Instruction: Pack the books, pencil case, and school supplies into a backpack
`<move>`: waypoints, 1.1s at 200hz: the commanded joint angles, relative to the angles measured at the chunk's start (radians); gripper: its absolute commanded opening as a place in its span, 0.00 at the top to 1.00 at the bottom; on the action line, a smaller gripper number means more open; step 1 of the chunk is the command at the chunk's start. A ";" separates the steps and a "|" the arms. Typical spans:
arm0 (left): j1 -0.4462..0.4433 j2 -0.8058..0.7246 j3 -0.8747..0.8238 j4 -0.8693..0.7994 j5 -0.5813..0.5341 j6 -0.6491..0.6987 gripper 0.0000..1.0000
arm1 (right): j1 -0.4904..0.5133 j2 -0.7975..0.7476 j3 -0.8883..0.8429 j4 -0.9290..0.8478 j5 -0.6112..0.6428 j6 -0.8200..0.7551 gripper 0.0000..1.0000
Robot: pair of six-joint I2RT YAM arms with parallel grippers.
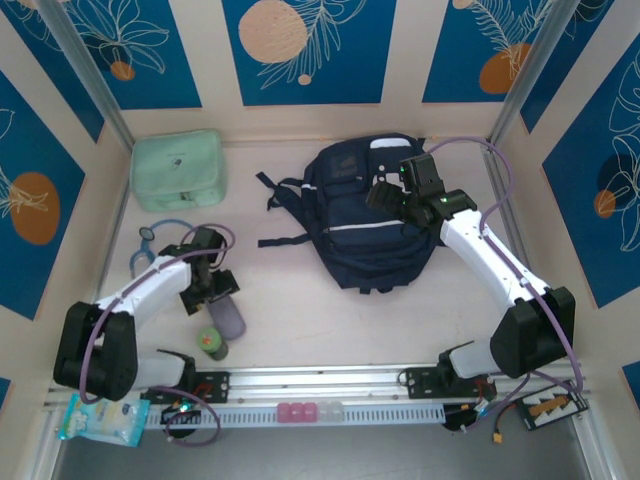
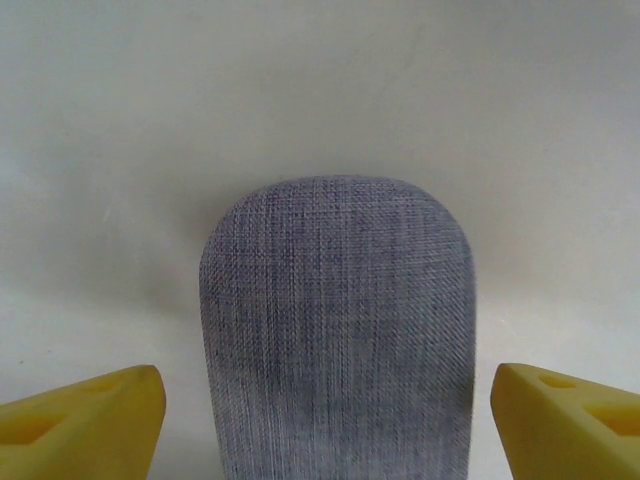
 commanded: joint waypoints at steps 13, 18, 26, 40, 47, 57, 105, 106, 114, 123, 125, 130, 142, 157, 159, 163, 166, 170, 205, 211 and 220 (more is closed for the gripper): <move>0.010 0.046 -0.017 0.047 0.028 -0.005 0.26 | 0.010 0.004 0.003 0.014 -0.016 0.015 0.08; 0.010 0.056 -0.017 0.052 0.032 -0.005 0.28 | 0.010 0.003 0.002 0.015 -0.017 0.016 0.08; 0.010 0.069 -0.019 0.061 0.036 -0.006 0.32 | 0.012 0.003 0.002 0.017 -0.017 0.018 0.08; 0.010 0.083 -0.020 0.071 0.029 -0.016 0.35 | 0.014 0.002 0.001 0.018 -0.017 0.023 0.08; 0.010 0.085 -0.021 0.075 0.026 -0.023 0.36 | 0.014 -0.001 -0.002 0.018 -0.013 0.028 0.08; 0.010 0.084 -0.022 0.083 0.023 -0.025 0.36 | 0.014 -0.009 -0.008 0.018 -0.002 0.042 0.08; 0.010 0.056 0.003 0.139 0.055 -0.019 0.48 | 0.009 -0.040 -0.044 0.080 -0.064 0.065 0.08; 0.010 0.054 0.004 0.141 0.059 -0.019 0.48 | 0.009 -0.040 -0.044 0.082 -0.068 0.064 0.08; 0.010 0.045 0.018 0.161 0.084 -0.013 0.48 | 0.010 -0.039 -0.047 0.096 -0.103 0.058 0.08; 0.009 0.040 0.042 0.182 0.120 -0.011 0.48 | 0.013 -0.033 -0.052 0.120 -0.151 0.046 0.08; 0.009 0.040 0.049 0.187 0.131 -0.011 0.48 | 0.015 -0.033 -0.054 0.126 -0.163 0.043 0.08; 0.007 0.041 0.066 0.200 0.157 -0.009 0.48 | 0.021 -0.031 -0.059 0.144 -0.192 0.036 0.08; 0.000 0.044 0.109 0.248 0.224 -0.012 0.48 | 0.037 -0.023 -0.071 0.196 -0.272 0.022 0.08; -0.013 0.059 0.152 0.345 0.305 -0.048 0.48 | 0.061 0.004 -0.078 0.251 -0.379 0.019 0.09; -0.015 0.063 0.155 0.359 0.317 -0.055 0.48 | 0.063 0.010 -0.077 0.256 -0.398 0.019 0.09; -0.020 0.071 0.166 0.391 0.342 -0.073 0.48 | 0.067 0.023 -0.073 0.267 -0.436 0.021 0.09; -0.020 0.081 0.172 0.419 0.360 -0.086 0.48 | 0.071 0.031 -0.070 0.274 -0.466 0.022 0.09; -0.023 0.093 0.180 0.454 0.382 -0.105 0.48 | 0.075 0.044 -0.066 0.286 -0.505 0.024 0.10; -0.068 0.213 0.295 0.624 0.496 -0.200 0.48 | 0.161 0.108 -0.052 0.378 -0.680 -0.012 0.12; -0.077 0.230 0.318 0.631 0.507 -0.206 0.48 | 0.178 0.120 -0.046 0.382 -0.693 -0.025 0.12; -0.087 0.251 0.338 0.650 0.519 -0.218 0.48 | 0.200 0.142 -0.034 0.386 -0.713 -0.036 0.12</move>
